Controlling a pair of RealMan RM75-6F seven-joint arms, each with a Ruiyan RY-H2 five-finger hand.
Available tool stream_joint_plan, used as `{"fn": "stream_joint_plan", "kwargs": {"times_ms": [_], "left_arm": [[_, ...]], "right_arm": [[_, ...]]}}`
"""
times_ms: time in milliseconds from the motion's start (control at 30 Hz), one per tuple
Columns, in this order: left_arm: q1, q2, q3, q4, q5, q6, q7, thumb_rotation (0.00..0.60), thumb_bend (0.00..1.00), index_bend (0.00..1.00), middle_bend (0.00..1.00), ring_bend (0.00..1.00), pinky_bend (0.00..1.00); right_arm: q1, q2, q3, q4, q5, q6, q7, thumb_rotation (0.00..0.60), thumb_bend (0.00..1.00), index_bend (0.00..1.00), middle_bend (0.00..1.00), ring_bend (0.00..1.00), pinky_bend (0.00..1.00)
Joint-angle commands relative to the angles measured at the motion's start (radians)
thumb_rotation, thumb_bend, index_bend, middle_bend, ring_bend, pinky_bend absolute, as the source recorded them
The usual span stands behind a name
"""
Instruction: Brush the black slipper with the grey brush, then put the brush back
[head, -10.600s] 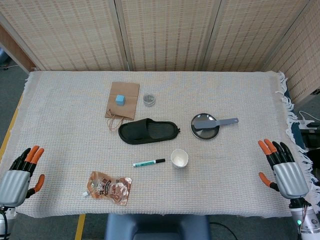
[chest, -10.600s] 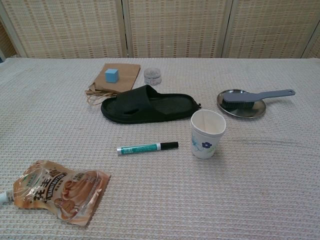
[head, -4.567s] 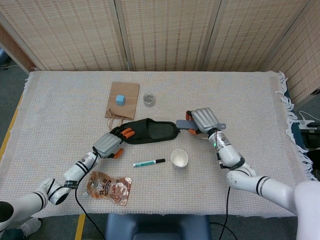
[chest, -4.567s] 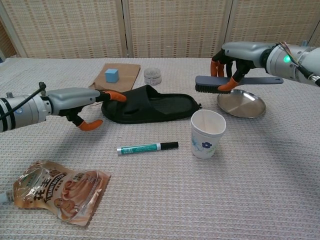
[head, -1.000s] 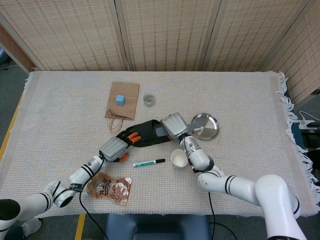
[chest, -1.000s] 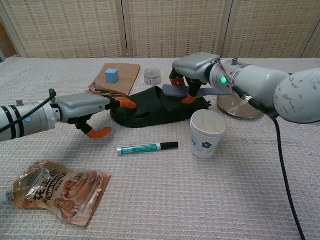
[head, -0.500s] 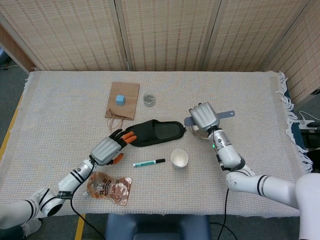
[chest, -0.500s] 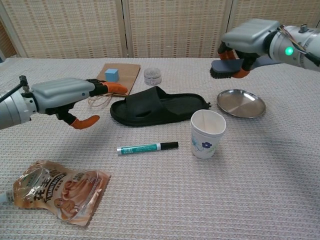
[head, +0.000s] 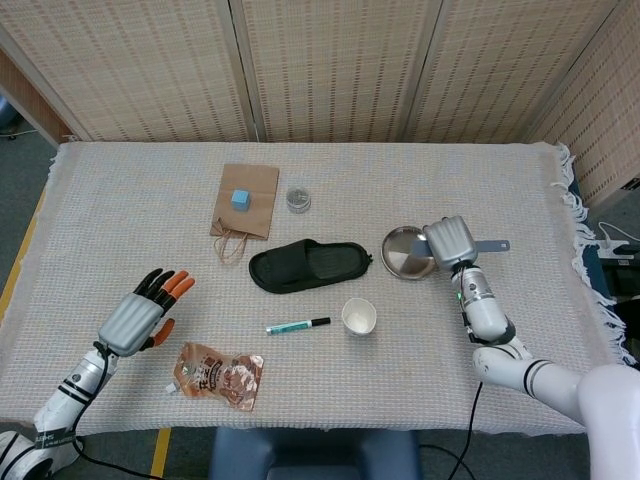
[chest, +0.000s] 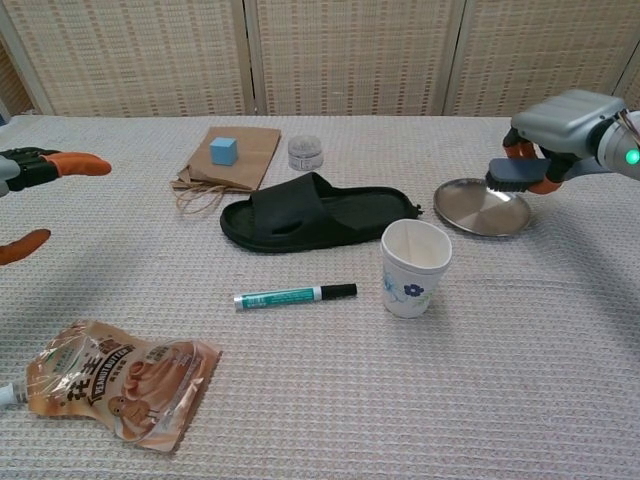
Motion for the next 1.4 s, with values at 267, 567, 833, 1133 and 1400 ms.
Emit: {"fn": "stream_joint_plan", "kwargs": {"times_ms": [267, 567, 833, 1133, 1400], "left_arm": [[0.009, -0.012, -0.013, 0.043, 0.019, -0.010, -0.038, 0.600, 0.56, 0.00, 0.00, 0.00, 0.06], [0.014, -0.026, -0.025, 0.073, 0.020, -0.029, -0.064, 0.600, 0.56, 0.00, 0.00, 0.00, 0.06], [0.023, -0.025, -0.030, 0.061, 0.029, -0.024, -0.057, 0.600, 0.56, 0.00, 0.00, 0.00, 0.06], [0.160, 0.039, -0.008, -0.003, 0.026, 0.151, -0.057, 0.600, 0.54, 0.00, 0.00, 0.00, 0.06], [0.394, 0.041, -0.016, 0.038, -0.049, 0.412, -0.125, 0.600, 0.51, 0.00, 0.00, 0.00, 0.06]], "right_arm": [[0.008, -0.168, 0.027, 0.232, -0.074, -0.077, 0.079, 0.600, 0.33, 0.63, 0.55, 0.42, 0.61], [-0.001, -0.163, 0.062, 0.235, -0.067, -0.108, 0.070, 0.600, 0.32, 0.08, 0.26, 0.19, 0.50], [-0.029, -0.075, 0.068, 0.091, -0.082, -0.087, 0.061, 0.600, 0.32, 0.00, 0.18, 0.14, 0.45], [-0.223, 0.255, 0.032, -0.425, -0.299, 0.200, 0.276, 0.600, 0.27, 0.00, 0.01, 0.01, 0.23], [-0.627, 0.378, -0.139, -0.505, -0.574, 0.793, 0.307, 0.600, 0.22, 0.00, 0.00, 0.00, 0.07]]}}
